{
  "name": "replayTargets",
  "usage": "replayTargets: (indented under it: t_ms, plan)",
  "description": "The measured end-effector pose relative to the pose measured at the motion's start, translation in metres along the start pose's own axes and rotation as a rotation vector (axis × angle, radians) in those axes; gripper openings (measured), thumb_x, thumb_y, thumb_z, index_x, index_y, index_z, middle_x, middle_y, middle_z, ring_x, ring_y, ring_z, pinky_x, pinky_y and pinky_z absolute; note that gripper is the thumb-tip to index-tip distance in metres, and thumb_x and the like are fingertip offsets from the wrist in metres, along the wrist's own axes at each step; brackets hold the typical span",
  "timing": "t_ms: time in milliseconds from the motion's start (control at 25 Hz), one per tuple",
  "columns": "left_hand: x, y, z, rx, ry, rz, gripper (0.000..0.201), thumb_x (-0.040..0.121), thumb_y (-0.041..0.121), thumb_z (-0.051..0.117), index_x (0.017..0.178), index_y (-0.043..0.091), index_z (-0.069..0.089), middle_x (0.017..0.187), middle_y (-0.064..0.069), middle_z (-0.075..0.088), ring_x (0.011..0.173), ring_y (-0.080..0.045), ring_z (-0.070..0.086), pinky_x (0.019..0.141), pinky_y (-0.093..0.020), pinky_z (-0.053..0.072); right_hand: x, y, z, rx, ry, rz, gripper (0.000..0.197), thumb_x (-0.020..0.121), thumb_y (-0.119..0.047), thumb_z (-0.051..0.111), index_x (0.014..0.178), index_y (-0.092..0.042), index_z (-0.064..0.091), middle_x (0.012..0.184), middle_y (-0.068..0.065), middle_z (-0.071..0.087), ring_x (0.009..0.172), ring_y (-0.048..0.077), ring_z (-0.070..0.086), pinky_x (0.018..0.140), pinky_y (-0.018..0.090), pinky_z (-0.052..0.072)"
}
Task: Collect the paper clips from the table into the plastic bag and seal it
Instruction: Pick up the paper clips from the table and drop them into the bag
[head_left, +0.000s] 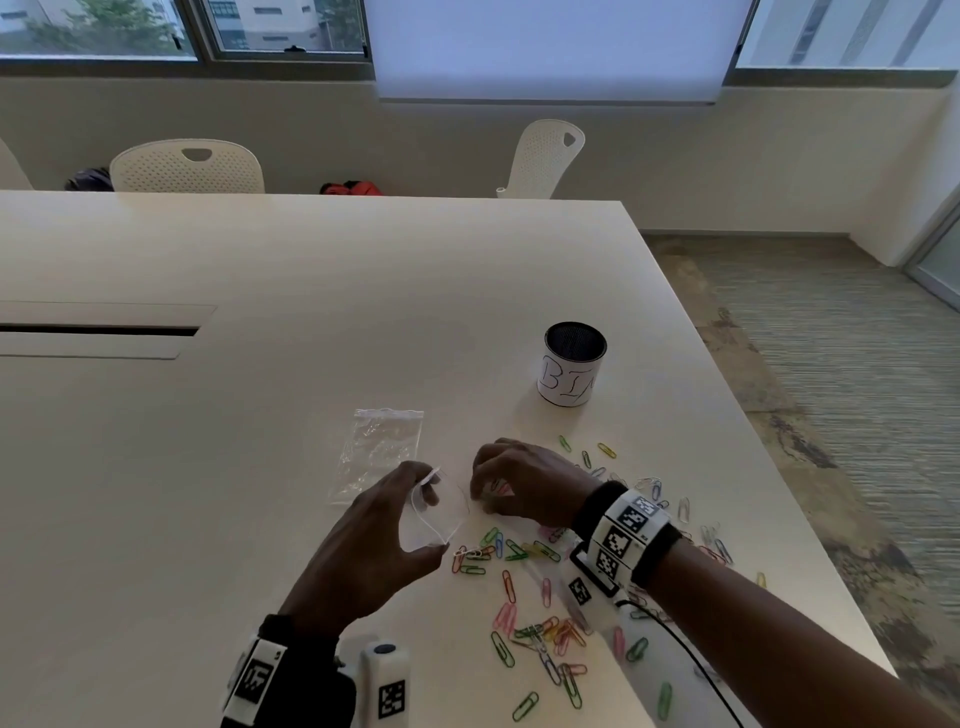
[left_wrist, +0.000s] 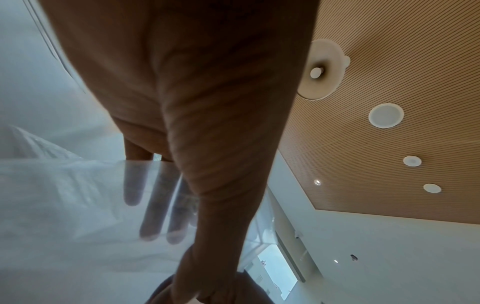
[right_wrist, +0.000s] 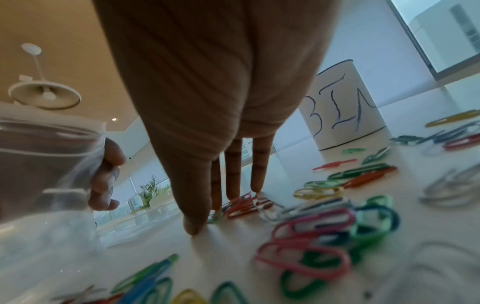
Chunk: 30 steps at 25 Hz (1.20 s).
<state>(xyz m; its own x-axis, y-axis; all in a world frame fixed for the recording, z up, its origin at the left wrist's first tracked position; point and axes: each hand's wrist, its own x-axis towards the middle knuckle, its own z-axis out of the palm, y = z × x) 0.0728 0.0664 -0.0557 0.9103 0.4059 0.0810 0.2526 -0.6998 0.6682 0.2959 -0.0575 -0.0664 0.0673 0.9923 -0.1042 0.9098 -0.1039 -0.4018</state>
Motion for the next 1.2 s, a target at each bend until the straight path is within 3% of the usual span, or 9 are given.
replayTargets:
  t_ms: [160, 320, 400, 480, 600, 800, 880, 1040, 1200]
  plan:
    - [0.002, 0.000, 0.001, -0.021, -0.002, -0.004, 0.054, 0.073, 0.049, 0.077, 0.120, 0.039, 0.051, 0.105, 0.023, 0.063, 0.104, -0.001, 0.061, 0.093, -0.032, 0.055, -0.009, 0.015, -0.005, -0.035, 0.000, -0.035, 0.011, 0.097, -0.023, 0.069, 0.105, -0.016, 0.073, 0.115, -0.001, 0.068, 0.099, 0.012, 0.062, 0.082, 0.029, 0.056]
    - [0.005, -0.001, 0.002, -0.017, -0.013, -0.012, 0.053, 0.074, 0.049, 0.077, 0.119, 0.040, 0.050, 0.105, 0.022, 0.063, 0.104, 0.000, 0.061, 0.092, -0.031, 0.054, -0.028, 0.025, -0.013, -0.100, -0.152, -0.024, 0.046, 0.091, -0.044, 0.072, 0.132, -0.027, 0.064, 0.137, -0.008, 0.059, 0.119, 0.009, 0.053, 0.092, 0.027, 0.051]
    - [0.005, 0.000, 0.002, -0.017, -0.019, -0.013, 0.054, 0.075, 0.046, 0.080, 0.120, 0.040, 0.050, 0.106, 0.022, 0.063, 0.103, 0.001, 0.061, 0.092, -0.032, 0.055, -0.034, 0.026, -0.012, -0.133, -0.155, -0.023, 0.049, 0.091, -0.037, 0.074, 0.138, -0.029, 0.062, 0.143, -0.008, 0.057, 0.125, 0.010, 0.051, 0.097, 0.027, 0.049]
    - [0.006, 0.001, 0.003, -0.022, -0.023, -0.013, 0.054, 0.076, 0.043, 0.081, 0.120, 0.040, 0.050, 0.106, 0.022, 0.064, 0.103, 0.000, 0.061, 0.092, -0.033, 0.055, -0.040, 0.027, -0.008, -0.122, -0.088, -0.027, 0.038, 0.096, -0.025, 0.070, 0.134, -0.026, 0.066, 0.140, -0.004, 0.061, 0.122, 0.012, 0.057, 0.099, 0.028, 0.053]
    - [0.008, 0.002, 0.003, -0.022, -0.015, -0.013, 0.054, 0.076, 0.041, 0.082, 0.120, 0.040, 0.050, 0.107, 0.022, 0.064, 0.104, -0.001, 0.062, 0.093, -0.035, 0.055, -0.048, 0.024, -0.005, -0.095, -0.024, -0.019, 0.026, 0.100, -0.013, 0.063, 0.123, -0.021, 0.073, 0.129, 0.001, 0.067, 0.112, 0.015, 0.064, 0.091, 0.029, 0.058]
    - [0.010, 0.007, 0.002, -0.026, -0.008, -0.006, 0.055, 0.076, 0.043, 0.082, 0.122, 0.038, 0.051, 0.108, 0.022, 0.065, 0.105, -0.001, 0.063, 0.094, -0.032, 0.055, -0.047, 0.017, 0.008, -0.186, 0.015, 0.033, 0.020, 0.104, -0.015, 0.055, 0.106, -0.014, 0.074, 0.104, 0.003, 0.069, 0.088, 0.011, 0.066, 0.086, 0.031, 0.060]
    - [0.011, 0.010, 0.003, -0.032, -0.006, -0.004, 0.056, 0.077, 0.041, 0.084, 0.123, 0.036, 0.051, 0.108, 0.022, 0.065, 0.106, -0.001, 0.063, 0.094, -0.030, 0.055, -0.044, 0.017, 0.009, -0.168, 0.015, 0.078, 0.018, 0.103, -0.012, 0.057, 0.106, -0.012, 0.074, 0.104, 0.005, 0.071, 0.085, 0.011, 0.066, 0.081, 0.026, 0.060]
    - [0.012, 0.013, 0.008, -0.045, 0.012, 0.006, 0.058, 0.078, 0.035, 0.086, 0.124, 0.036, 0.051, 0.108, 0.022, 0.065, 0.106, 0.002, 0.062, 0.093, -0.022, 0.051, -0.047, 0.020, -0.005, 0.070, 0.141, 0.212, 0.013, 0.093, -0.011, 0.072, 0.104, -0.014, 0.078, 0.104, 0.003, 0.077, 0.083, 0.008, 0.069, 0.075, 0.016, 0.056]
    - [0.014, 0.014, 0.014, -0.058, 0.033, 0.016, 0.058, 0.079, 0.034, 0.087, 0.124, 0.036, 0.051, 0.109, 0.021, 0.065, 0.107, 0.000, 0.063, 0.093, -0.022, 0.050, -0.057, 0.022, -0.014, 0.605, 0.345, 0.363, 0.011, 0.084, -0.009, 0.082, 0.095, -0.012, 0.081, 0.088, 0.003, 0.081, 0.080, 0.014, 0.077, 0.083, 0.033, 0.065]
